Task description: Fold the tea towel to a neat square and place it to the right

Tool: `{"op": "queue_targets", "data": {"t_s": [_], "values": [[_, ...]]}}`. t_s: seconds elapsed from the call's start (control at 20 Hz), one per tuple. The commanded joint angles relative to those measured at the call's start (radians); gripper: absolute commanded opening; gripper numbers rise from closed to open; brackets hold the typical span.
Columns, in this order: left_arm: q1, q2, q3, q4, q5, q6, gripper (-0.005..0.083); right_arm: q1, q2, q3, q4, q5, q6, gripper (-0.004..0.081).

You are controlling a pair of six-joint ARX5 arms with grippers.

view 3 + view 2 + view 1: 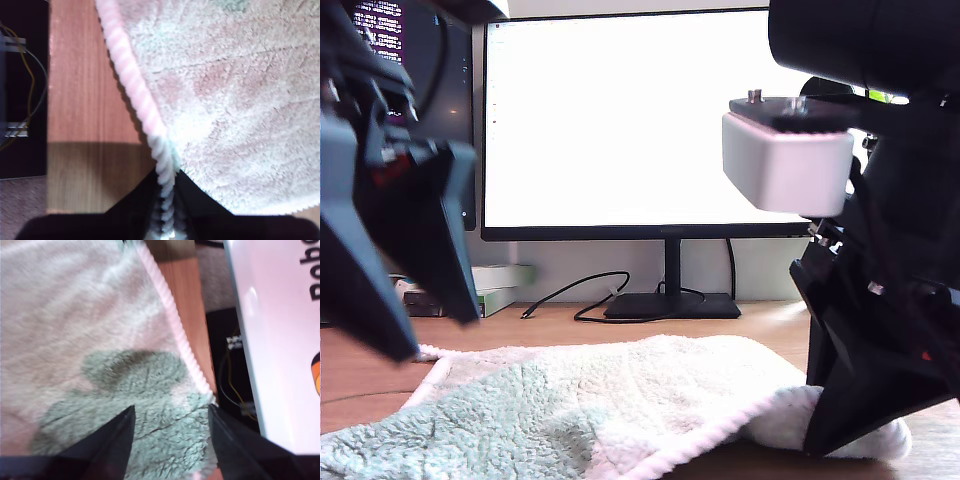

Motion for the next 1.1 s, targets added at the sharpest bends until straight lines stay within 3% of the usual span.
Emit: {"op": "queue_targets", "data": {"t_s": [0.0, 0.25, 0.55, 0.65, 0.75, 0.9, 1.05], "values": [[-0.035, 0.016, -0.025, 0.012, -0.013, -0.006, 0.0417, 0.005, -0.004, -0.012, 0.004, -0.006, -0.001, -0.0013], [-0.120, 0.016, -0.037, -0.034, -0.110, -0.113, 0.0406, 0.005, -0.004, -0.012, 0.019, -0.006, 0.002, -0.0013], [-0.237, 0.004, -0.098, -0.071, -0.284, -0.365, 0.0332, 0.003, -0.004, -0.012, 0.045, -0.012, 0.002, -0.0013], [-0.262, -0.015, -0.098, -0.077, -0.347, -0.426, 0.0295, 0.003, -0.004, -0.012, 0.043, -0.012, 0.002, -0.0013], [-0.283, -0.043, -0.098, -0.109, -0.481, -0.509, 0.0282, 0.003, -0.004, -0.012, 0.045, -0.012, 0.002, -0.0013], [-0.317, -0.071, -0.099, -0.175, -0.553, -0.534, 0.0282, 0.003, -0.004, -0.012, 0.047, -0.012, 0.002, -0.0013], [-0.333, -0.102, -0.113, -0.193, -0.568, -0.536, 0.0283, 0.002, -0.004, -0.012, 0.057, -0.012, 0.002, -0.0013]]}}
